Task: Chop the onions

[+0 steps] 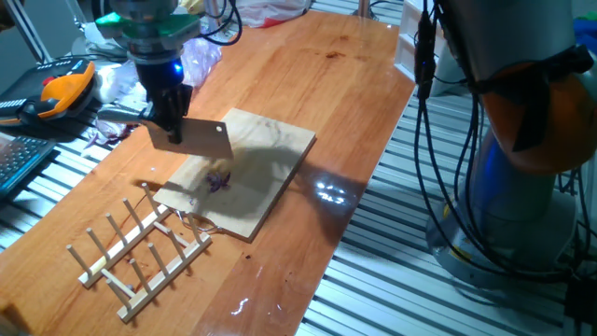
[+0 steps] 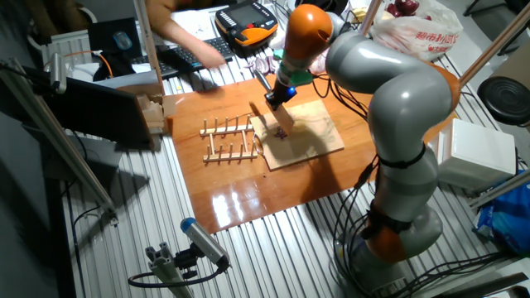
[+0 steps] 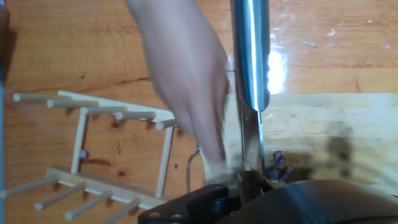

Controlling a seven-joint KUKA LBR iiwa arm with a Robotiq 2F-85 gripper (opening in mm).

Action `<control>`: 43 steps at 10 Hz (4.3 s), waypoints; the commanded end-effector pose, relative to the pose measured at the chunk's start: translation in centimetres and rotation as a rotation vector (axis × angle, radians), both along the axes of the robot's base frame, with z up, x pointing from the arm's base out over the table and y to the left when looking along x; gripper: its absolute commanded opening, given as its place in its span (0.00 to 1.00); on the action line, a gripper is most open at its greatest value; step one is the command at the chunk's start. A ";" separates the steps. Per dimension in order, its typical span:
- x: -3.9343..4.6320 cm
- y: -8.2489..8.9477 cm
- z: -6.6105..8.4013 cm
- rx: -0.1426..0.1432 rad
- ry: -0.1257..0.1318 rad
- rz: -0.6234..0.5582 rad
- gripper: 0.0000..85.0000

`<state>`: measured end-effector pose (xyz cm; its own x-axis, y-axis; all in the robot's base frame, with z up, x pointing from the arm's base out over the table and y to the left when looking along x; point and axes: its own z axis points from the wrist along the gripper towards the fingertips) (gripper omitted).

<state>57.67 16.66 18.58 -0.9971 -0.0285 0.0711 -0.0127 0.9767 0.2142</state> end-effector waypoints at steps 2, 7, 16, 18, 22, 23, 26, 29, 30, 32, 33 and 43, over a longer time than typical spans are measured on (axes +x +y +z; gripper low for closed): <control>-0.48 2.9 -0.5 0.047 0.065 -0.278 0.00; -1.29 4.2 -1.0 0.185 0.049 -0.407 0.00; -1.03 3.7 -0.7 0.173 -0.006 -0.238 0.00; -1.02 3.7 -0.8 0.146 -0.006 -0.201 0.00; -1.05 3.6 -0.7 0.094 -0.008 -0.140 0.00; -1.05 3.6 -0.7 0.096 0.000 -0.139 0.00; -1.05 3.6 -0.7 0.095 -0.009 -0.113 0.00; -1.05 3.6 -0.7 0.096 -0.006 -0.128 0.00; -0.95 3.6 -0.8 0.086 -0.008 -0.136 0.00; -0.81 3.5 -0.8 0.090 -0.013 -0.123 0.00; -0.81 3.5 -0.8 0.085 -0.019 -0.114 0.00; -0.65 11.4 0.0 -0.031 -0.087 -0.150 0.00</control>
<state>57.05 24.48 18.57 -0.9924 0.1219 -0.0174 0.1165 0.9752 0.1880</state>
